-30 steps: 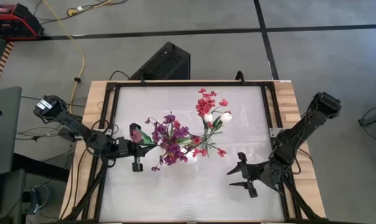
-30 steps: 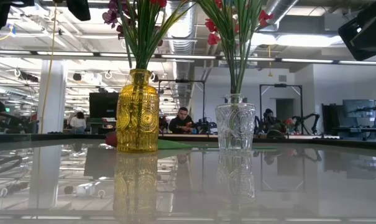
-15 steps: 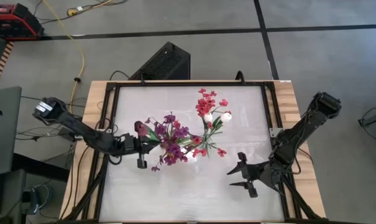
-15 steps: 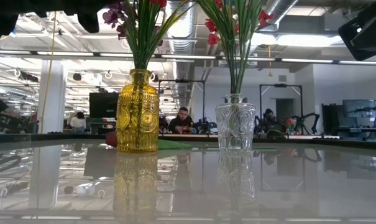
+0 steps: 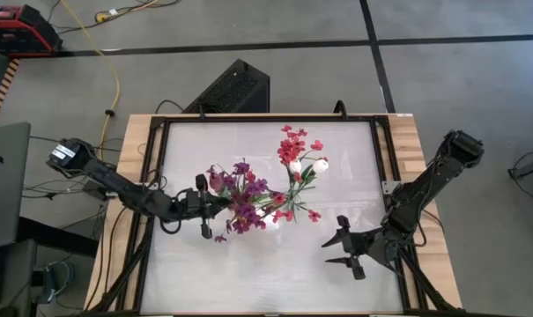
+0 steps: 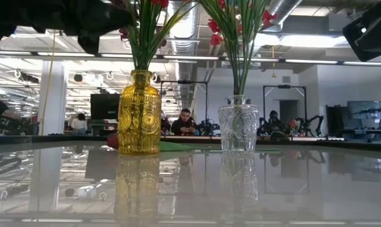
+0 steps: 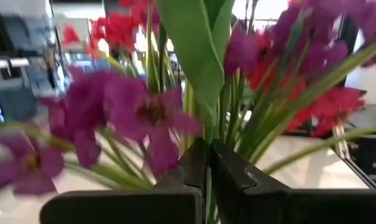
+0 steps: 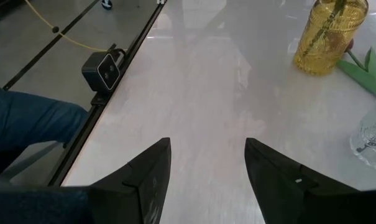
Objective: Sort flowers into vase by color
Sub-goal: Put the top violet tulip into the yellow vase
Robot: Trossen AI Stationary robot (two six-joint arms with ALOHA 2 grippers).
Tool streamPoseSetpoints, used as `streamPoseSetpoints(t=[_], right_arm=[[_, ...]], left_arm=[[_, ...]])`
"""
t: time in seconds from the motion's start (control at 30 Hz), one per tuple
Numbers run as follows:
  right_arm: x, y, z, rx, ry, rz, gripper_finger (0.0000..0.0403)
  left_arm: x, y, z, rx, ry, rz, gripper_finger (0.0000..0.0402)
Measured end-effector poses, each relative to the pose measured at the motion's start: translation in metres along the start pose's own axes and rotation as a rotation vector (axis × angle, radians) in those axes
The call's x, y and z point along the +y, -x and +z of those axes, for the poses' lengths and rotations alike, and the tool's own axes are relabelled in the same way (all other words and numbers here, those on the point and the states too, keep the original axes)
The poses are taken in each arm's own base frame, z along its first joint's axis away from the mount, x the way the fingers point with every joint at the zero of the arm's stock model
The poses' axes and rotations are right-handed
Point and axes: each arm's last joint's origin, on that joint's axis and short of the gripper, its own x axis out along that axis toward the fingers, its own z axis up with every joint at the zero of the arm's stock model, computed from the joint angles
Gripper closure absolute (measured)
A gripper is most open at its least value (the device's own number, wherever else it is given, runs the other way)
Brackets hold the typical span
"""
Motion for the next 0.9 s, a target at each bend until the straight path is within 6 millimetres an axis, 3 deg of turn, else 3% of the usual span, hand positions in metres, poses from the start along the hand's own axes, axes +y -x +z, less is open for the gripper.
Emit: streamPoseSetpoints(t=[0.27,0.47,0.67,0.9], right_arm=[[-0.003,-0.001,0.000,0.007,0.079,-0.029,0.0171],[-0.020,-0.008,-0.001,0.064,0.090,-0.098,0.0171],[-0.052,-0.016,-0.004,0.192,0.083,-0.237,0.0171],[-0.109,-0.025,0.002,0.306,0.067,-0.315,0.0171]], left_arm=[[0.001,0.000,-0.010,0.092,0.075,0.017,0.0401],[0.006,-0.002,-0.015,0.132,0.113,0.055,0.0401],[0.007,-0.001,-0.022,0.189,0.134,0.072,0.0401],[0.008,-0.001,-0.024,0.204,0.170,0.078,0.0401]])
